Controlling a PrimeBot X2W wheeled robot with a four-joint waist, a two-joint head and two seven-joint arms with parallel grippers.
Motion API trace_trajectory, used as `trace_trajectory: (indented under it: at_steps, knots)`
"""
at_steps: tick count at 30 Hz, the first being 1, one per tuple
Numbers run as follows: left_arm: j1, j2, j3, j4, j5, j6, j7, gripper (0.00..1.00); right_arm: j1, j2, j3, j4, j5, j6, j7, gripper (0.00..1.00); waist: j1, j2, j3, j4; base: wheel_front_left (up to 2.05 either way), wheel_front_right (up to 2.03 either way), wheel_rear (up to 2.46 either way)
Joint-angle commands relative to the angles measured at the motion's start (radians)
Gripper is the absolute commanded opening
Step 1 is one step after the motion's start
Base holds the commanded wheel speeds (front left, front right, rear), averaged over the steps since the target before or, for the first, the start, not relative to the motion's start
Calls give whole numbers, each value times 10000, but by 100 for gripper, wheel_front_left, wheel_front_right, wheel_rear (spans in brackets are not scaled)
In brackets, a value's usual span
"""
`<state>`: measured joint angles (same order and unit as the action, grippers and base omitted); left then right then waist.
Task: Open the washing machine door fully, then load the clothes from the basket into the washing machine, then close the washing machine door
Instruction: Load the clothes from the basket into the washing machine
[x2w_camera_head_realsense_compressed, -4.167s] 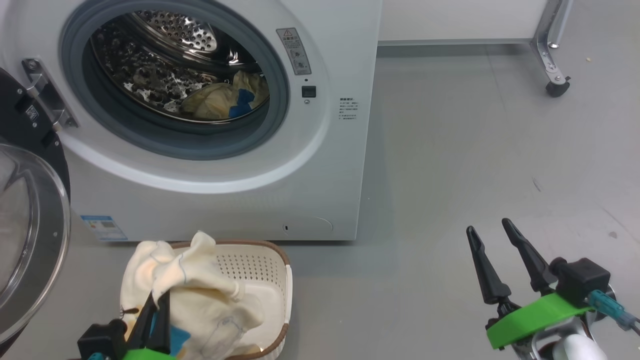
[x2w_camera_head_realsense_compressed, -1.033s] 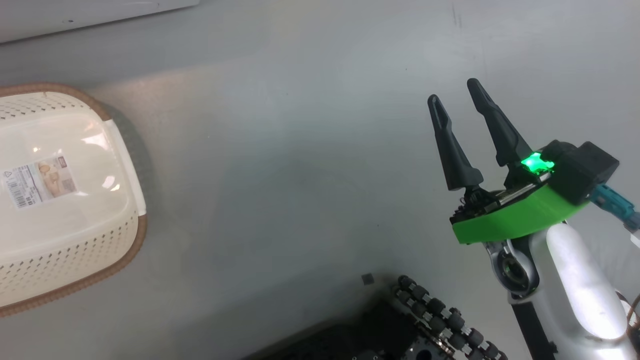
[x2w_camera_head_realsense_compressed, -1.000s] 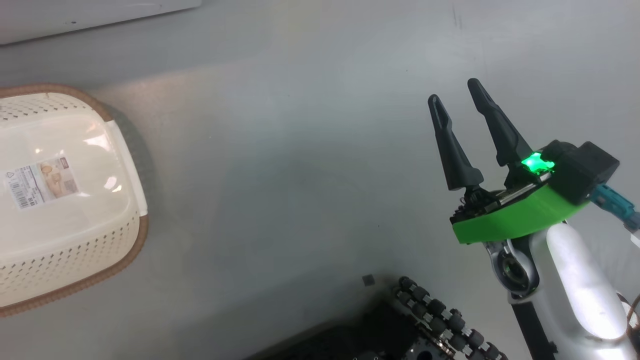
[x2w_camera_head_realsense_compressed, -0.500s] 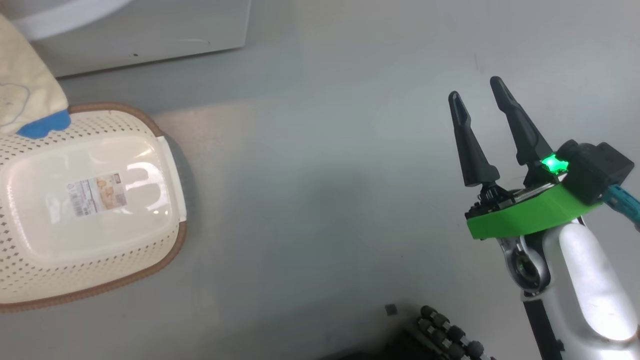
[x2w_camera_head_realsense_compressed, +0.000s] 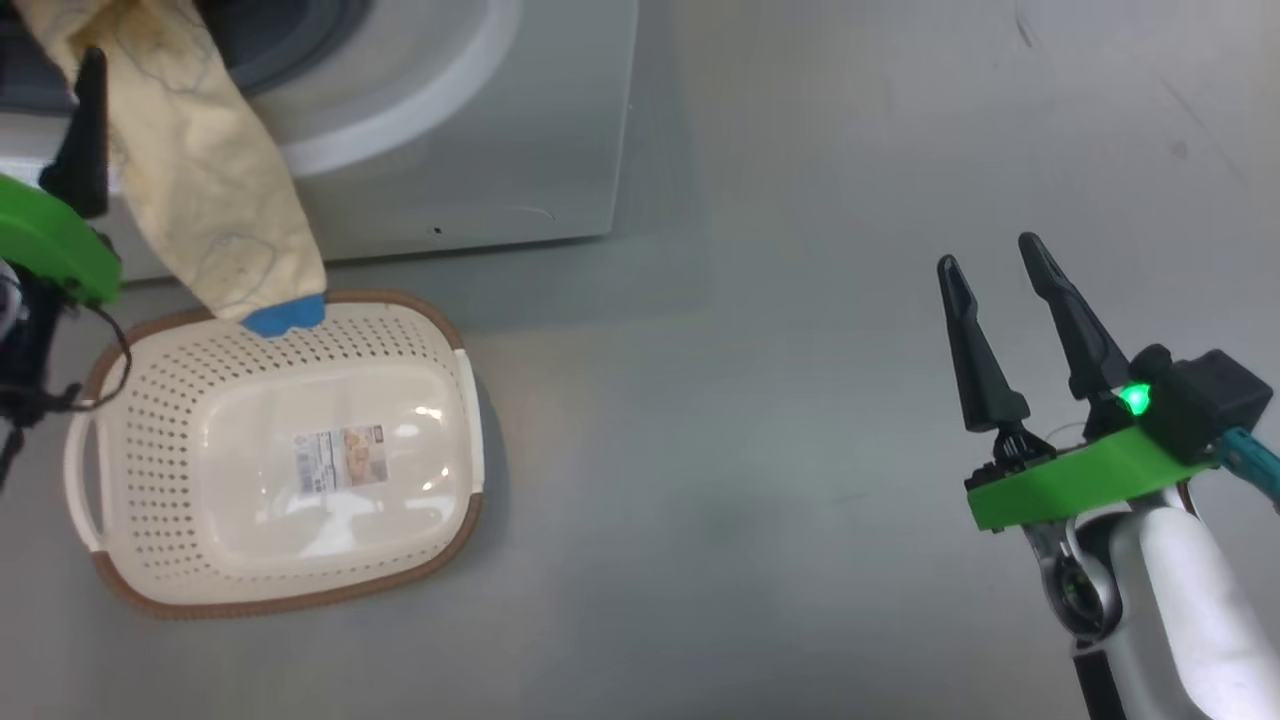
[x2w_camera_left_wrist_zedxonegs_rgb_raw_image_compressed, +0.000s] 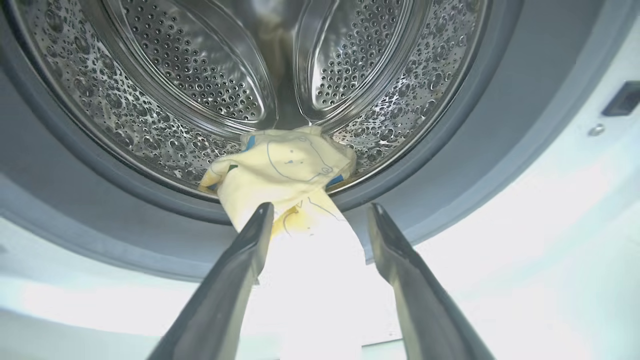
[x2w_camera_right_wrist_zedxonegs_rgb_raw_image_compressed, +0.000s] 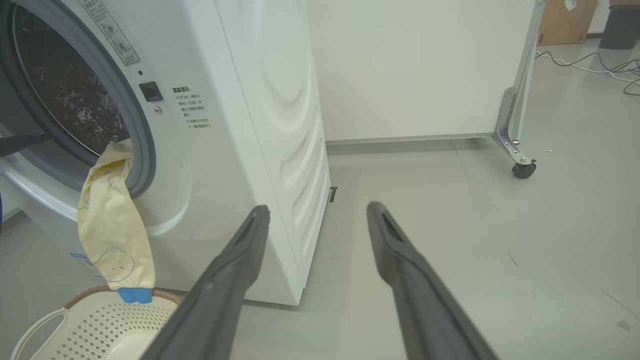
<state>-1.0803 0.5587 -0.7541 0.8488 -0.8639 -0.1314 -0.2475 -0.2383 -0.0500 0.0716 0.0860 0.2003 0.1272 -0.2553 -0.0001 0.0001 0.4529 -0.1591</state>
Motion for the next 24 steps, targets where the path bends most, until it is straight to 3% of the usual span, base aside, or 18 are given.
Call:
trace_trajectory:
  at_steps: [1, 6, 16, 24]
  knots:
    - [145, 431, 443, -406, -55, 20, -128, 100, 247, -3, 36, -248, -115, 35, -65, 100, 1, -1, -953, 700, 0, 0, 0]
    - [1139, 424, 847, -1281, 19, 297, -138, 100, 527, -13, -52, -184, -243, 35, -65, 100, 1, -1, -1589, 996, 0, 0, 0]
    - [4668, 609, 2353, -3983, 532, 1367, -142, 100, 1199, -151, 30, -40, -138, 35, -65, 100, 1, -1, -3194, 1162, 0, 0, 0]
    - [7223, 50, 3605, -5750, 987, 2002, -142, 100, 1803, -205, -109, -100, -42, 35, -65, 100, 1, -1, -3898, 1256, 0, 0, 0]
